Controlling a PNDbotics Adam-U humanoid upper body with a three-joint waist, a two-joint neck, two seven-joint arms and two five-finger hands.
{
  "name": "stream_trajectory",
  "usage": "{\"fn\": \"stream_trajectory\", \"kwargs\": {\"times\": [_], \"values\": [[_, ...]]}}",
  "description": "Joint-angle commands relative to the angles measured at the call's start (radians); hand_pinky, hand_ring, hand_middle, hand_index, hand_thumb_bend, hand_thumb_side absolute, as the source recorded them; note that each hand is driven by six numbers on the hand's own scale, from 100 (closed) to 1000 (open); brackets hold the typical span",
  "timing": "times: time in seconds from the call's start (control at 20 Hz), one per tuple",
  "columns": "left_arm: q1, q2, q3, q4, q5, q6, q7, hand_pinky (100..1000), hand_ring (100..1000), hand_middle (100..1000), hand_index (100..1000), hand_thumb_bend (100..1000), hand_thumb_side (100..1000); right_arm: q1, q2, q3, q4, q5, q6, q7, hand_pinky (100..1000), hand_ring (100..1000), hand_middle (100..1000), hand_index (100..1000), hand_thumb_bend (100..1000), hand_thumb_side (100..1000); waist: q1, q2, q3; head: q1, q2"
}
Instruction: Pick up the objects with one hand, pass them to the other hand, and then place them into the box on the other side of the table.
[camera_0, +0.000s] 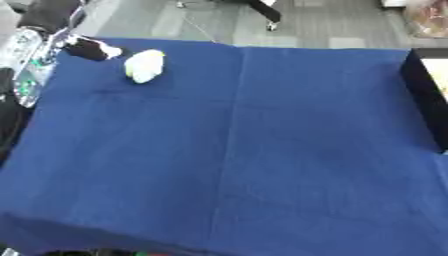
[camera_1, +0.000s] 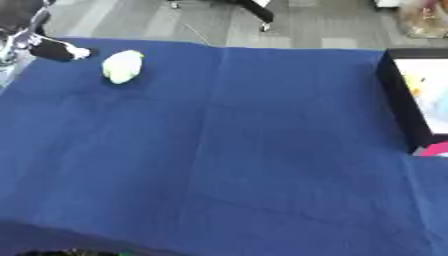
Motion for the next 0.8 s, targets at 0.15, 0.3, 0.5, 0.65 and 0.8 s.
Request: {"fn": "stream_trajectory", "kwargs": {"times": [0.15,0.3,0.5,0.65,0.8], "values": [[-0.07,-0.057,0.045,0.183,-0.166,0.042,0.102,776,736,736,845,694,451,-0.011,-0.001,0.002,-0.025,-0.024,-0.004,0.026,1000,1000,805,1000,100,443,-0.008,0.002,-0.012,0.031,-0.027],[-0.082,-0.079,0.057,0.234,-0.202,0.065,0.16,768,720,718,834,684,426,-0.013,0.003,0.002,-0.023,-0.03,-0.004,0.033,1000,1000,801,1000,100,443,-0.011,0.012,-0.019,0.035,-0.031],[-0.087,-0.095,0.059,0.254,-0.219,0.073,0.201,753,681,671,801,654,359,-0.016,0.007,0.003,-0.022,-0.037,-0.004,0.04,1000,1000,799,1000,100,441,-0.014,0.022,-0.026,0.04,-0.036],[-0.087,-0.102,0.061,0.262,-0.228,0.088,0.219,748,678,669,799,643,313,-0.019,0.011,0.006,-0.02,-0.039,-0.005,0.047,1000,1000,797,1000,100,440,-0.016,0.028,-0.033,0.045,-0.039],[-0.086,-0.108,0.067,0.273,-0.237,0.121,0.242,743,678,672,800,641,301,-0.023,0.016,0.009,-0.017,-0.04,-0.008,0.054,1000,1000,795,1000,100,437,-0.018,0.036,-0.041,0.053,-0.044]]}}
